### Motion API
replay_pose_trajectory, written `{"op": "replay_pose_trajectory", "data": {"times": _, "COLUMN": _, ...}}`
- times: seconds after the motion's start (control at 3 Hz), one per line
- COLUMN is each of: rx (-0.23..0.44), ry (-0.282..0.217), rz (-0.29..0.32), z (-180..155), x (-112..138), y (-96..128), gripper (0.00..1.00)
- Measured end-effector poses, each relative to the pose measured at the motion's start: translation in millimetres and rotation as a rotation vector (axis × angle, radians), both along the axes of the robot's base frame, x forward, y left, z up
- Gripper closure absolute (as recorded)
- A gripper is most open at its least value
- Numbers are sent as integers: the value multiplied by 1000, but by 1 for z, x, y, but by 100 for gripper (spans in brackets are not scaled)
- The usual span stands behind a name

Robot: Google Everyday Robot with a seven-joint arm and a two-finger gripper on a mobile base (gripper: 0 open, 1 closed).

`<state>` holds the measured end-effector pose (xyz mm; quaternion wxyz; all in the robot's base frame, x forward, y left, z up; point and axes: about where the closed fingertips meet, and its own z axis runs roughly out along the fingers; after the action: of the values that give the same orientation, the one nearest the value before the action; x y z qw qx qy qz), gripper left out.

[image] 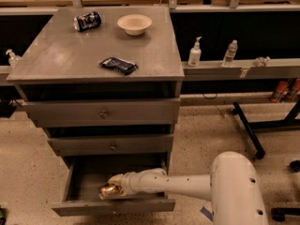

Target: Pick orange can from bottom drawer and place on counter

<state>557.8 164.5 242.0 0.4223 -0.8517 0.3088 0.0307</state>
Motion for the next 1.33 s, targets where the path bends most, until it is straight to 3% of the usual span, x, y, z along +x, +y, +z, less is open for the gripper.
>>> {"op": "replay_pose_trajectory", "data": {"times": 0.33, "rx": 4, "ry": -2, "rz": 1, "z": 1, "x": 0, "y": 1, "gripper": 100}}
{"op": "replay_pose_trajectory", "data": {"times": 0.67, "rx": 67, "ry": -32, "rz": 22, "z": 18, "x": -5, "y": 7, "gripper": 100}}
{"op": "replay_pose_trajectory", "data": {"times": 1.0, "rx": 189, "ry": -38, "rz": 60, "z": 66, "x": -27, "y": 6, "gripper": 100}}
{"op": "replay_pose_trajectory", "data": {"times": 1.33, "rx": 276, "ry": -144, "rz": 106, "z": 151, "x": -39, "y": -13, "gripper": 100}}
